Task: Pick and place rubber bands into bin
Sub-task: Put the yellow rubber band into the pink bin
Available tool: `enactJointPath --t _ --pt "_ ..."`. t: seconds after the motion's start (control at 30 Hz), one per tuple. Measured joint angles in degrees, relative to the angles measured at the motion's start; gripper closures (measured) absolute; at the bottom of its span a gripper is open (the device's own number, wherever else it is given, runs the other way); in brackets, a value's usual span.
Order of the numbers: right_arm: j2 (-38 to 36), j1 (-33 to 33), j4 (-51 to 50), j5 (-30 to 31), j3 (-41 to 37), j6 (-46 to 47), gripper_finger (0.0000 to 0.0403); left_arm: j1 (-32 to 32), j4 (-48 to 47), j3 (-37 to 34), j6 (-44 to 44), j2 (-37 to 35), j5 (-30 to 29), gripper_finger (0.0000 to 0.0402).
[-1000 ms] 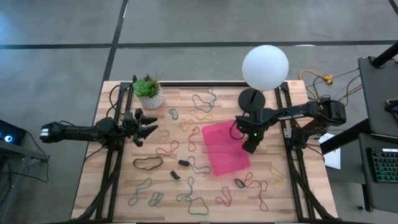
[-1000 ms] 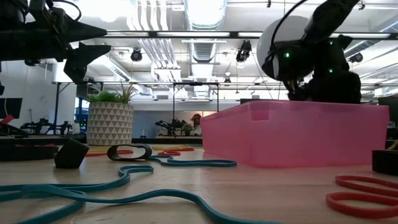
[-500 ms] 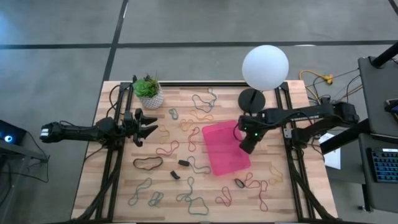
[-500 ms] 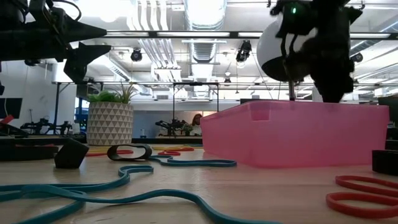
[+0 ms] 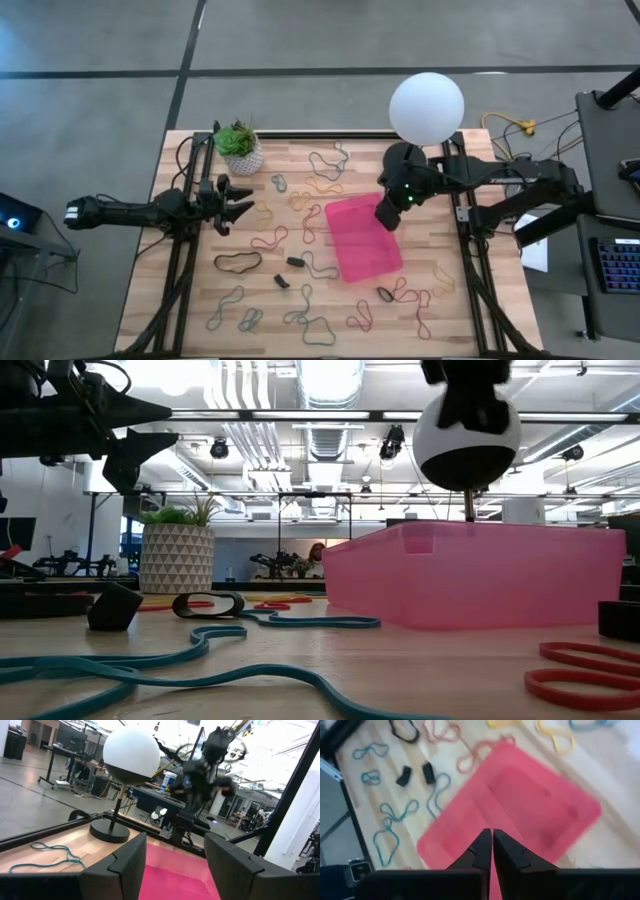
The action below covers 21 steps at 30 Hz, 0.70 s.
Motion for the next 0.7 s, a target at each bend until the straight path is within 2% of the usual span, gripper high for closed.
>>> enactJointPath --t 0.07,0.13,0.3,0.47,0.6,0.7 --pt "1.6 0.5 -2.6 2.7 2.0 -2.8 0.0395 0.0 0.0 0.0 0.0 0.0 0.0 0.0217" --pt "3.1 0.7 -9.8 5.1 2.7 -4.2 0.0394 0.0 0.0 0.0 0.0 -0.1 0.0 0.0217" --pt "4.8 2.8 -23.0 9.6 0.1 -5.1 0.0394 0.0 0.0 0.0 0.0 -0.1 0.0 0.0217" --pt "4.1 6.3 -24.6 9.6 -6.0 -7.9 0.0381 0.0 0.0 0.0 0.0 -0.1 0.0 0.0217" --pt "4.1 8.6 -23.4 9.1 -10.7 -12.4 0.0341 0.0 0.0 0.0 0.0 -0.1 0.0 0.0217" --pt "4.6 11.1 -20.4 10.4 -13.4 -21.6 0.0303 0.0 0.0 0.0 0.0 -0.1 0.0 0.0217"
